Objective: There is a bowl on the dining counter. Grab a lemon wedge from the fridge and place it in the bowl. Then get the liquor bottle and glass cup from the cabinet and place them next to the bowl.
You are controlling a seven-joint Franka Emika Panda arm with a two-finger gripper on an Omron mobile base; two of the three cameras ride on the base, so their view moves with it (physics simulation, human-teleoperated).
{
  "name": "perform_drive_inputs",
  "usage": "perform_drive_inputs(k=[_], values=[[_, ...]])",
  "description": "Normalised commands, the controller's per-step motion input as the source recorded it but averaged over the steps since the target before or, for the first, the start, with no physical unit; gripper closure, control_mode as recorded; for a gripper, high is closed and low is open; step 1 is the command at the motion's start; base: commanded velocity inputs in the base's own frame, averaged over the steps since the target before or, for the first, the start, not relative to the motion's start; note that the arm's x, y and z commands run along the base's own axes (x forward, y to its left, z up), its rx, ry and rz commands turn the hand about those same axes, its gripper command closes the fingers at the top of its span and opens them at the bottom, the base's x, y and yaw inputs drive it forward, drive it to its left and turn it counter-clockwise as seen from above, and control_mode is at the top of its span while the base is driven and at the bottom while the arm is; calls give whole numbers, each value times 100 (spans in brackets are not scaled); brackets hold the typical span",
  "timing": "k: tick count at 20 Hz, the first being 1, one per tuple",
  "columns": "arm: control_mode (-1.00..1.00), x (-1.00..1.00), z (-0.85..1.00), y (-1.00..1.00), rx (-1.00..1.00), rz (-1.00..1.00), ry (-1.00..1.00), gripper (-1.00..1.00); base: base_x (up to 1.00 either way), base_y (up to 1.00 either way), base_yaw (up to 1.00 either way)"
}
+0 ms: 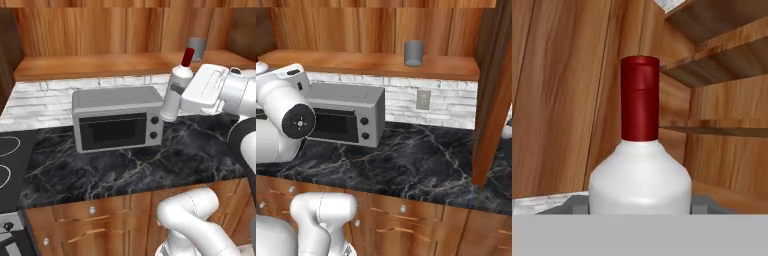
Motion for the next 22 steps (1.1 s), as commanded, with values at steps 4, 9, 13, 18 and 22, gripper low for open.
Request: perform_drive_inputs(k=[4,9,13,18,22], values=[[100,0,0,0,0,0,0,100,-100,-28,43],[100,0,0,0,0,0,0,100,-90,-29,57],[100,0,0,0,0,0,0,100,-79,-13,62],[100,0,0,0,0,0,0,100,-96,-1,49],[100,0,0,0,0,0,0,100,-100,0,35]])
